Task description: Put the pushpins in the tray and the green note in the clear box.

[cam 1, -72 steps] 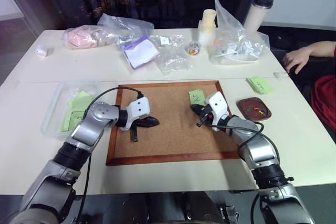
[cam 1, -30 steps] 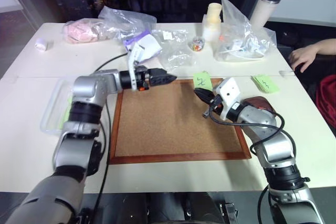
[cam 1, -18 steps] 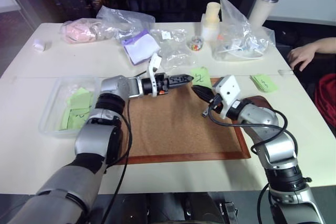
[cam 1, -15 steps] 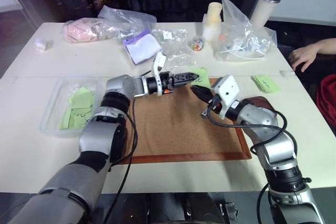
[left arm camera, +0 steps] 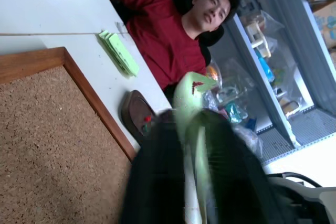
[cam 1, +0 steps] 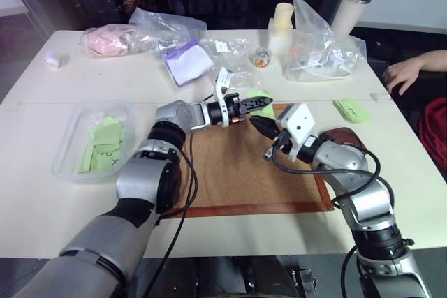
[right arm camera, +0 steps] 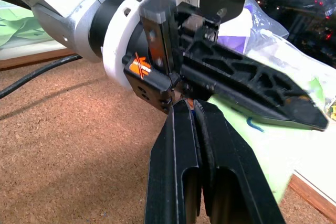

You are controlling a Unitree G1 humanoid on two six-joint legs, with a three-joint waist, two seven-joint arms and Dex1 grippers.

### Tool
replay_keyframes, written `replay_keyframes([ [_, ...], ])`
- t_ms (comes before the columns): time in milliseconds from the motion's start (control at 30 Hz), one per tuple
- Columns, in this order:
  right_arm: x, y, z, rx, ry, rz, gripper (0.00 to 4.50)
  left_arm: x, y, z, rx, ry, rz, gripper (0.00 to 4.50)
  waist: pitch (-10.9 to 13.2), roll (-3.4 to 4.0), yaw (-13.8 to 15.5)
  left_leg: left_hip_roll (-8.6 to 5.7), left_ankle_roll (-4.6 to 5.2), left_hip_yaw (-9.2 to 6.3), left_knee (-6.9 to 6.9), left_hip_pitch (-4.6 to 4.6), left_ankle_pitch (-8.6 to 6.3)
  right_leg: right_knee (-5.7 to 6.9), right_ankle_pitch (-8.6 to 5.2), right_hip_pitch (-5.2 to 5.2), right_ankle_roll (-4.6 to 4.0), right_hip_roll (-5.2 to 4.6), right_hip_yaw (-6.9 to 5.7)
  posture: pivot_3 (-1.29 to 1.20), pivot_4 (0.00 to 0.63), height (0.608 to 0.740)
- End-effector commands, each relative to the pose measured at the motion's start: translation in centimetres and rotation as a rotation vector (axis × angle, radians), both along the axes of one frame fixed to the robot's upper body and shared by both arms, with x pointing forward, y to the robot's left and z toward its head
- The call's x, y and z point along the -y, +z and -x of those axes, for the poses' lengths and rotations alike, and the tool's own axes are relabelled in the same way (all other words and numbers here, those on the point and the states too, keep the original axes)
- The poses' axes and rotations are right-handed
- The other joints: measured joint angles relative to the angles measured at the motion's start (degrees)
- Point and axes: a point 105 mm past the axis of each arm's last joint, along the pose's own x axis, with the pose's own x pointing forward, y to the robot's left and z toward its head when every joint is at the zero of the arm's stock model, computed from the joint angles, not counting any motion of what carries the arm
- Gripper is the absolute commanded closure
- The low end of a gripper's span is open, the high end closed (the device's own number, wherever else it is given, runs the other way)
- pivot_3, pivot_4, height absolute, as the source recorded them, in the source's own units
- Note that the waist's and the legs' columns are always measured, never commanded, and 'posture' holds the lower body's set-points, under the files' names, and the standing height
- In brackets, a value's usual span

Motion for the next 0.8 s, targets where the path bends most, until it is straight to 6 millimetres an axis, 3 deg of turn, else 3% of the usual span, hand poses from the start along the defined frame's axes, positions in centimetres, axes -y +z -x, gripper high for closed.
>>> replay_keyframes([
  [33, -0.3, 1.5, 0.5, 0.061, 0.013, -0.006, 4.5, 0.3, 2.0, 0.1, 0.049, -0.024, 0.033, 4.47, 0.0, 0.0, 0.02, 0.0, 0.0, 0.0, 0.0, 0.0, 0.0, 0.0, 0.0, 0.0, 0.0, 0.0, 0.0, 0.0, 0.15, 0.734],
  [467, 0.0, 1.5, 0.2, 0.066, 0.0, -0.009, 4.5, -0.2, 1.8, -0.3, 0.059, 0.001, 0.014, 4.47, 0.0, 0.0, 0.01, 0.0, -0.01, 0.0, 0.01, 0.0, 0.01, 0.01, 0.0, 0.0, 0.0, 0.0, 0.0, 0.0, 0.15, 0.734],
  [800, 0.6, 3.1, 0.2, 0.136, -0.043, -0.046, 4.5, -1.0, -0.8, -1.2, 0.101, 0.083, -0.105, 4.47, 0.0, 0.0, 0.04, 0.0, -0.08, 0.02, 0.01, 0.0, 0.05, 0.01, 0.0, 0.0, 0.0, 0.0, 0.0, 0.0, 0.15, 0.734],
])
